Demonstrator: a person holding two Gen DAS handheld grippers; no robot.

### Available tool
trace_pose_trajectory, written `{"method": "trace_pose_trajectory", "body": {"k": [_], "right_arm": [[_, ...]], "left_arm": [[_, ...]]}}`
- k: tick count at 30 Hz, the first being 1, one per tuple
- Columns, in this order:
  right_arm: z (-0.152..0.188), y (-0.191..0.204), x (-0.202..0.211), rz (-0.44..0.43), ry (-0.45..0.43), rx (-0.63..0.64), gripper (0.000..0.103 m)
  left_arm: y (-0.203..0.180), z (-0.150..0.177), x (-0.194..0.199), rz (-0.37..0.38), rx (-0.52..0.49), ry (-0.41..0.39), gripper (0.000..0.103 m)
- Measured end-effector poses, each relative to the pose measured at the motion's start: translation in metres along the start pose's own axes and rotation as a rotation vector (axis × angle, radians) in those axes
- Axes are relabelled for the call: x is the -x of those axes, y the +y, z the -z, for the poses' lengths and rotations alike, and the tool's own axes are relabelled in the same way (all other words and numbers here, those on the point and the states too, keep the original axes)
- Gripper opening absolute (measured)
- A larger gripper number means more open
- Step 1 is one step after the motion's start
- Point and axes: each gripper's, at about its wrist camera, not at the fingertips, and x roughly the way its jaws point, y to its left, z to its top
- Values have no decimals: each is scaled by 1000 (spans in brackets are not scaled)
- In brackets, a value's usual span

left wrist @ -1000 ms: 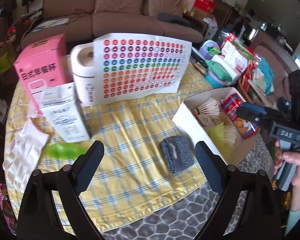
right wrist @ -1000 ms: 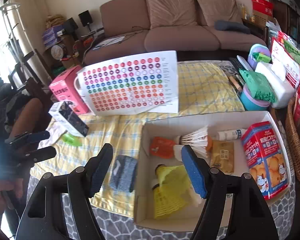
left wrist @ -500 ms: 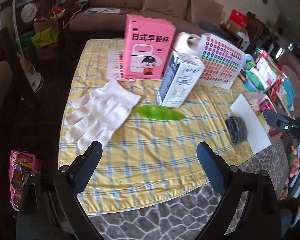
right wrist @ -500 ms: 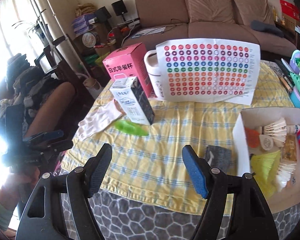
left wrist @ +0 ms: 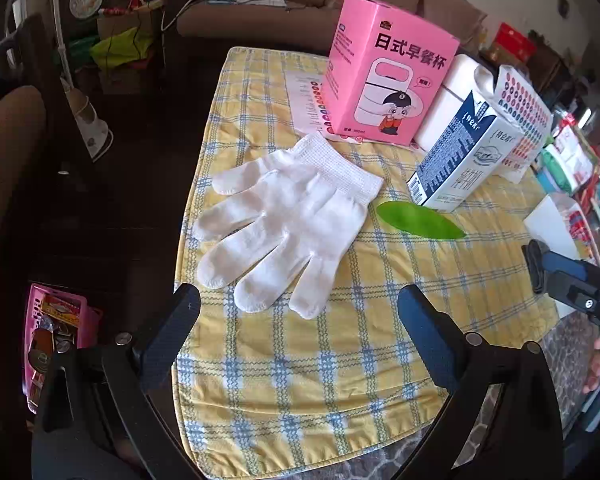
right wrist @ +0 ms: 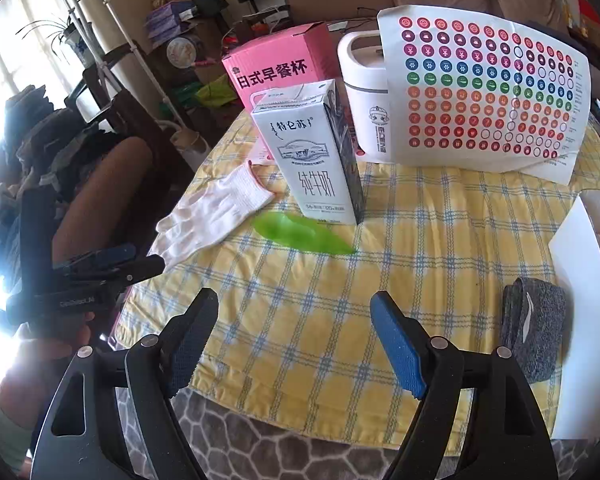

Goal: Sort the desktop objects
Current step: 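Move the right gripper toward the white milk carton, then grasp the milk carton with the right gripper and lift it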

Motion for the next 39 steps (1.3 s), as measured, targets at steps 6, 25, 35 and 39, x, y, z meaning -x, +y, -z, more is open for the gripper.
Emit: {"method": "trace_pose_trajectory", "body": {"k": [6, 25, 35, 39], "right_arm": [[-8, -10, -34, 44, 1, 15, 77], [-88, 4, -33, 92, -221, -9, 84], [-103, -2, -31, 121, -192, 0, 57], [-101, -9, -18, 90, -179, -7, 57]], "left_arm": [[-12, -10, -7, 60, -25, -3, 96], [-38, -20, -12, 99, -41, -16, 96], [-53, -19, -8, 134, -98, -48, 96], [-66, -20, 1, 158, -145, -98, 96]]}}
